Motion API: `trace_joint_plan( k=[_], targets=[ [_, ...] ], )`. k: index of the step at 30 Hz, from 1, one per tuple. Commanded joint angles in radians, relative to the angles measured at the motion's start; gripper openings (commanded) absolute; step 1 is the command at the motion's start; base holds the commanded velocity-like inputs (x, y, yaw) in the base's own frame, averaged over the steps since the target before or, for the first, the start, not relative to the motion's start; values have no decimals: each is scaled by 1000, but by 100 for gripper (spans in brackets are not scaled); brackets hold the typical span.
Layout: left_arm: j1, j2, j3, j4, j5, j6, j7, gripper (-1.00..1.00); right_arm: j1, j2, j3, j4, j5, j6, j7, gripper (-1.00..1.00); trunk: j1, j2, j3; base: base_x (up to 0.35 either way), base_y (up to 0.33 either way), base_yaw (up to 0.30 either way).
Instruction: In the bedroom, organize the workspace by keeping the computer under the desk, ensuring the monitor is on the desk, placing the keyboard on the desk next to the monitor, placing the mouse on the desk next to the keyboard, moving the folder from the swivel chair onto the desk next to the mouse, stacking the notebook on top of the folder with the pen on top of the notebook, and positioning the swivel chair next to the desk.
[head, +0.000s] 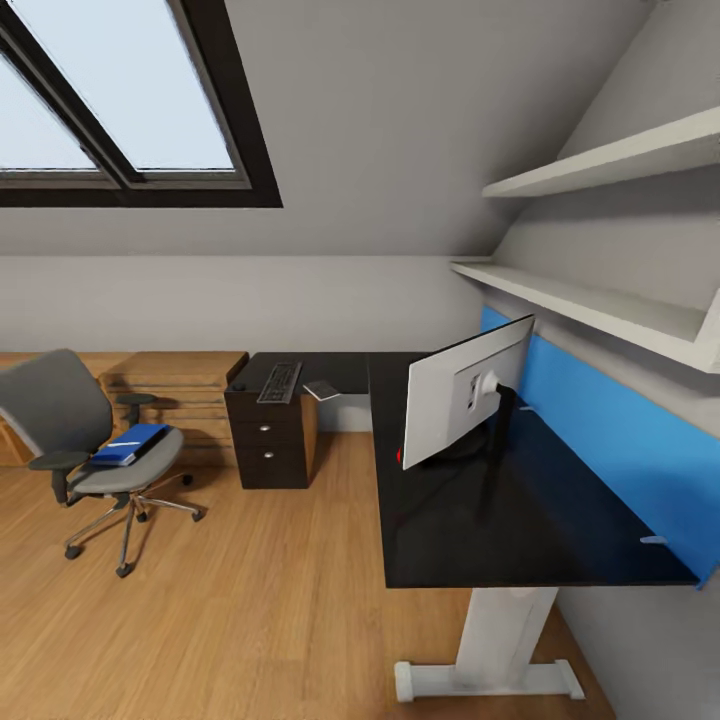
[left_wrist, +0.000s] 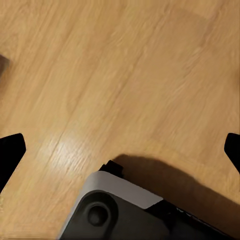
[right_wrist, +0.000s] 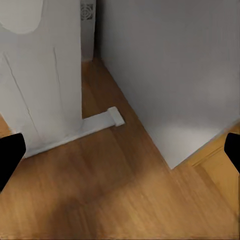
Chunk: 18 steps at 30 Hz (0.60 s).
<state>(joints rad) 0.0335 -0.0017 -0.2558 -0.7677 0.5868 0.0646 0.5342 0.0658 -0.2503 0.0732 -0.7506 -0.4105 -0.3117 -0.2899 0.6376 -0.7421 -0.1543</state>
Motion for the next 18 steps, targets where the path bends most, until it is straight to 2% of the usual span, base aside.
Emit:
trace_joint_plan(
  k=[1,3,4,8,9,11,12,16,18],
  targets=[
    [0,0,-9,29,2,-22,4,100,0,8,27,31,-11,-29,-6,100,-4,6,2,-12,0,0],
    [0,0,-19,58,2,-50,-2,100,0,26,40,64,-10,-56,-5,100,-11,20,8,-9,0,0],
    [0,-1,-37,85,2,-77,-9,100,0,46,48,98,-9,-81,-5,100,-15,27,12,-5,0,0],
    [0,-2,-96,146,2,-112,-21,100,0,72,56,161,-8,-119,-5,100,-30,55,24,-3,0,0],
    [0,-3,-113,161,2,-117,-22,100,0,76,57,172,-7,-124,-5,100,-34,62,27,-2,0,0],
    [0,-3,-182,210,1,-142,-28,100,0,87,60,204,-7,-139,-5,100,-42,76,33,-1,0,0],
    [0,-3,-196,220,2,-148,-30,100,0,89,61,210,-8,-141,-5,100,-46,83,37,0,0,0],
    [-23,-26,-173,242,3,-171,-30,100,-23,112,60,233,-6,-163,17,100,-46,83,36,0,0,0],
    [-34,-28,-177,236,2,-182,-30,100,-34,123,61,244,-6,-174,13,100,-46,83,36,0,0,0]
  ],
)
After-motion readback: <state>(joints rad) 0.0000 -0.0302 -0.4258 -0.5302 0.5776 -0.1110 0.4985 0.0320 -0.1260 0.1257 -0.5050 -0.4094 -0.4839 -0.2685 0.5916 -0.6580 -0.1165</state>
